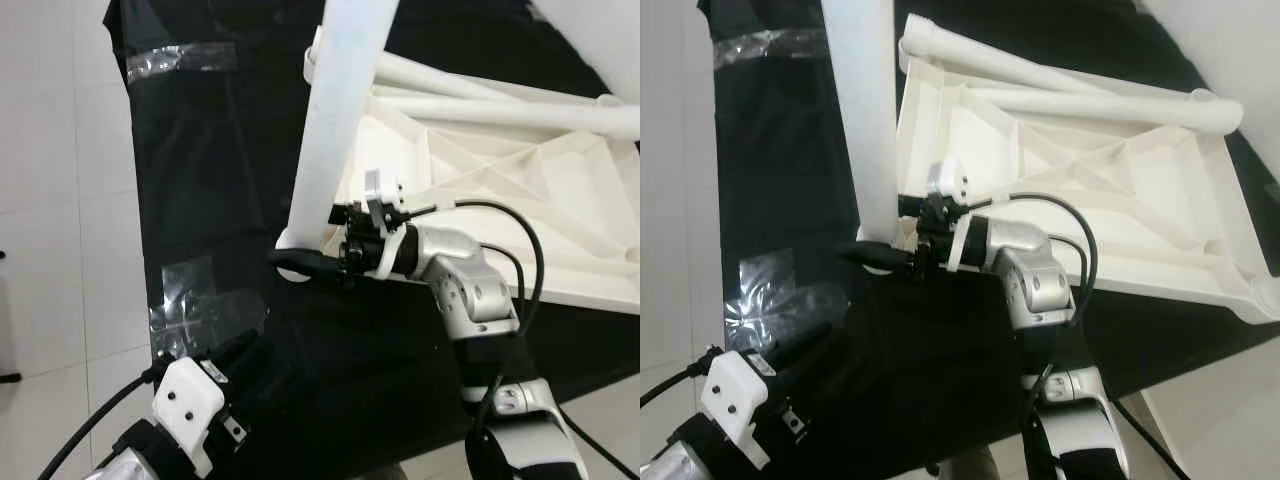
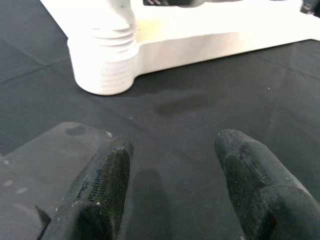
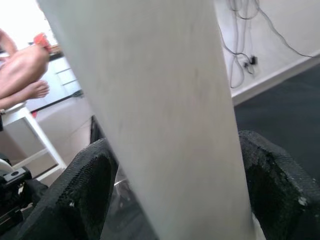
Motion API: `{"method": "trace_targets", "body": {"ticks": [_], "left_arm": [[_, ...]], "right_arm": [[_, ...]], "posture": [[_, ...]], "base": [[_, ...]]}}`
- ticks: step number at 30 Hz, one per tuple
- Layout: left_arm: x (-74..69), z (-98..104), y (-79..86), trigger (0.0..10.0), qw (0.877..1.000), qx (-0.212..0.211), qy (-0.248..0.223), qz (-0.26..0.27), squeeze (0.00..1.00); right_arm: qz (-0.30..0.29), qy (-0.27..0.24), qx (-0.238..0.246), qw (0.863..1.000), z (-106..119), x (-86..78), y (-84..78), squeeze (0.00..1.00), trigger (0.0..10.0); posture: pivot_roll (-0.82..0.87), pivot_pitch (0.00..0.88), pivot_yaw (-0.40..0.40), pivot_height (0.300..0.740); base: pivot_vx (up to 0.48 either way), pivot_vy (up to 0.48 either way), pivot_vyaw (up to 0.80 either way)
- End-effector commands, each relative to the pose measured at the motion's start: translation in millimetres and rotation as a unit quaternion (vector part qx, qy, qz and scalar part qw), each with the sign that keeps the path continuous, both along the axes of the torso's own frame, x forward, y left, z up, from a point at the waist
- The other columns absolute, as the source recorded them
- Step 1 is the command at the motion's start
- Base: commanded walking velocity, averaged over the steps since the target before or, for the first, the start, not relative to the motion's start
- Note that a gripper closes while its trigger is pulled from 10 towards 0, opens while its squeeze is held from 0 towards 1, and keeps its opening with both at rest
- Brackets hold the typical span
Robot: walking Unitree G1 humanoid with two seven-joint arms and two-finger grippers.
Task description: Building children table
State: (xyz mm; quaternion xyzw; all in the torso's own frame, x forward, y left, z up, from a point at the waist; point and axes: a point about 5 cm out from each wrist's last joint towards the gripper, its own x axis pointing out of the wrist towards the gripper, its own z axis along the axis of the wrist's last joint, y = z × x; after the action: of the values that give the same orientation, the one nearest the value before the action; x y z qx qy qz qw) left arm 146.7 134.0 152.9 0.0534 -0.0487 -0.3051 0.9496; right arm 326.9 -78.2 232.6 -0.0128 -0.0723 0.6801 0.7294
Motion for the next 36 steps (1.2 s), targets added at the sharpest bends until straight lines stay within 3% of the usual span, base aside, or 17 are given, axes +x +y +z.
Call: {"method": "trace_targets", "body": {"ticks": [1, 2, 4, 5, 10, 17, 22, 23, 24, 26, 27, 28, 29, 30, 31, 33, 36], "left_arm": [[-4.1, -7.2, -1.7, 10.0, 1.0, 0.003, 0.019, 0.0, 0.0], [-4.2, -7.3, -2.1, 10.0, 1.0, 0.003, 0.019, 0.001, 0.0], [-4.2, -7.4, -2.5, 10.0, 1.0, 0.003, 0.019, 0.001, 0.0], [-4.4, -7.6, -3.0, 10.0, 1.0, 0.003, 0.019, 0.001, 0.0], [-4.8, -7.9, -5.3, 10.0, 1.0, 0.001, 0.018, 0.001, 0.0], [-5.3, -7.5, -6.1, 10.0, 1.0, -0.001, 0.019, -0.001, 0.0], [-5.7, -5.9, -5.9, 10.0, 1.0, -0.001, 0.02, -0.001, 0.0], [-5.8, -5.2, -5.4, 10.0, 1.0, -0.001, 0.019, -0.001, 0.0], [-5.8, -4.6, -5.0, 10.0, 1.0, -0.001, 0.019, -0.001, 0.0], [-6.1, -3.4, -4.0, 10.0, 1.0, -0.001, 0.019, -0.001, 0.0], [-6.1, -3.4, -4.0, 10.0, 1.0, -0.001, 0.019, -0.001, 0.0], [-6.3, -2.9, -2.8, 10.0, 1.0, -0.001, 0.019, -0.001, 0.0], [-6.3, -2.4, -1.9, 10.0, 1.0, -0.001, 0.018, -0.001, 0.0], [-5.8, -1.6, -1.4, 10.0, 1.0, -0.001, 0.018, 0.0, 0.0], [-5.8, -1.6, -1.4, 10.0, 1.0, -0.001, 0.018, 0.0, 0.0], [-4.9, -1.4, -1.1, 10.0, 1.0, 0.0, 0.017, 0.0, 0.0], [-3.7, -2.5, -0.7, 10.0, 1.0, 0.001, 0.017, 0.0, 0.0]], "right_arm": [[0.03, -0.003, -0.001, 1.0, -4.3, 2.7, 3.9, 0.0, 10.0], [0.041, -0.003, 0.002, 0.999, -2.9, 5.4, 6.0, 0.0, 5.9], [0.052, -0.003, 0.005, 0.999, -1.2, 7.6, 7.9, 0.0, 5.9], [0.059, -0.003, 0.006, 0.998, -0.7, 7.5, 7.8, 0.0, 0.0], [0.089, -0.003, 0.007, 0.996, 1.2, 8.7, 4.0, 0.0, 0.0], [0.086, -0.007, 0.005, 0.996, -4.0, 5.9, -1.7, 0.0, 0.0], [-0.018, -0.024, 0.021, 0.999, -13.0, 4.3, -11.2, 0.0, 0.0], [-0.069, -0.022, 0.024, 0.997, -16.4, 3.1, -12.7, 0.0, 0.0], [-0.104, -0.02, 0.027, 0.994, -18.5, 2.2, -14.0, 0.0, 0.0], [-0.241, 0.006, 0.039, 0.97, -26.1, 1.4, -13.8, 0.0, 0.0], [-0.241, 0.006, 0.039, 0.97, -26.1, 1.4, -13.8, 0.0, 0.0], [-0.379, -0.005, 0.027, 0.925, -34.4, 2.6, -18.1, 0.0, 0.0], [-0.463, -0.003, 0.016, 0.886, -45.1, -6.0, -22.7, 0.0, 0.0], [-0.465, -0.008, -0.006, 0.885, -57.7, -22.9, -15.9, 0.0, 0.0], [-0.465, -0.008, -0.006, 0.885, -57.7, -22.9, -15.9, 0.0, 0.0], [-0.433, 0.01, -0.014, 0.901, -71.2, -42.8, -4.0, 0.0, 0.0], [-0.428, 0.017, -0.006, 0.904, -70.7, -41.5, -1.0, 0.0, 0.0]], "posture": [[0.31, 0.318, -0.138, 0.74], [0.31, 0.318, -0.138, 0.74], [0.31, 0.318, -0.138, 0.74], [0.31, 0.314, -0.139, 0.74], [0.29, 0.312, -0.139, 0.74], [0.28, 0.316, -0.134, 0.74], [0.26, 0.327, -0.131, 0.74], [0.24, 0.34, -0.139, 0.74], [0.24, 0.34, -0.139, 0.74], [0.23, 0.355, -0.15, 0.74], [0.23, 0.355, -0.15, 0.74], [0.2, 0.358, -0.153, 0.74], [0.2, 0.36, -0.154, 0.74], [0.21, 0.366, -0.145, 0.74], [0.21, 0.366, -0.145, 0.74], [0.2, 0.36, -0.143, 0.74], [0.2, 0.353, -0.148, 0.74]], "base": [[0.0, 0.0, 0.0], [0.0, 0.0, 0.0], [0.0, 0.0, 0.0], [0.0, 0.0, 0.0], [0.0, 0.0, 0.0], [0.0, 0.0, 0.0], [0.0, 0.0, 0.0], [0.0, 0.0, 0.0], [0.0, 0.0, 0.0], [0.0, 0.0, 0.0], [0.0, 0.0, 0.0], [0.0, 0.0, 0.0], [0.0, 0.0, 0.0], [0.0, 0.0, 0.0], [0.0, 0.0, 0.0], [0.0, 0.0, 0.0], [0.0, 0.0, 0.0]]}}
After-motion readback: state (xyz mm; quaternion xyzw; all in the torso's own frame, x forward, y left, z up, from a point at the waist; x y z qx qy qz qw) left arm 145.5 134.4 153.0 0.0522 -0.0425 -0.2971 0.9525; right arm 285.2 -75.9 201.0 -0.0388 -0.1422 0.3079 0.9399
